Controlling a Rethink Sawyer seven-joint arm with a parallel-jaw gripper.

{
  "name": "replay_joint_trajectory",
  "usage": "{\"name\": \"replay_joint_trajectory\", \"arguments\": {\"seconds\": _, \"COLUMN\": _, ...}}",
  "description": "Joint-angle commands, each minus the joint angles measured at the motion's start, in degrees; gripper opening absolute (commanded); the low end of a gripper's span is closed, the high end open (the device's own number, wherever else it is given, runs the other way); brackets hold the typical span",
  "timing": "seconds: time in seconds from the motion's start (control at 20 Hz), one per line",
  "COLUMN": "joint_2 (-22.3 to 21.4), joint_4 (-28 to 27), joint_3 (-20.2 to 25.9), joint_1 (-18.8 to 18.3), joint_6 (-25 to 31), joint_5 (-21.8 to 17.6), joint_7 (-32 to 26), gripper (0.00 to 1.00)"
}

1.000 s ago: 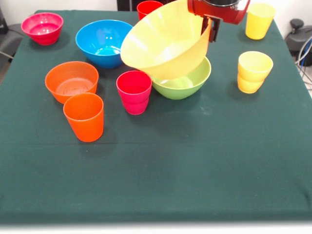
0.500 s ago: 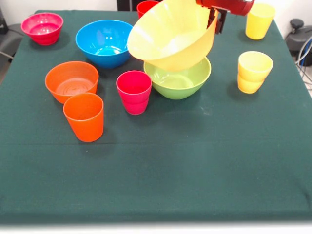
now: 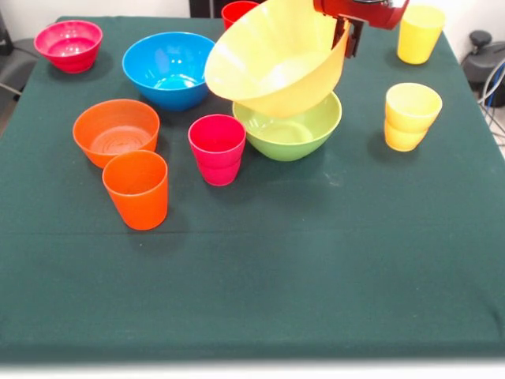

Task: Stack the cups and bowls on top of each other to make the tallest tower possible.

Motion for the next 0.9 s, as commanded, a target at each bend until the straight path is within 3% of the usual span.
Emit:
{"name": "replay_joint_trajectory", "arguments": {"seconds": 0.05, "joint_2": 0.20, "joint_4": 4.16, "joint_3": 5.21, "joint_1": -0.83, "joint_6": -6.28, "joint_5": -1.91, "joint_7": -0.89, "gripper": 0.00}}
{"name": "replay_joint_trajectory", "arguments": {"seconds": 0.9, "joint_2": -0.62, "joint_4": 7.97, "joint_3": 6.02, "joint_1": -2.92, "joint_6": -9.88, "joint_5": -1.47, "joint_7": -0.51, "gripper": 0.00}}
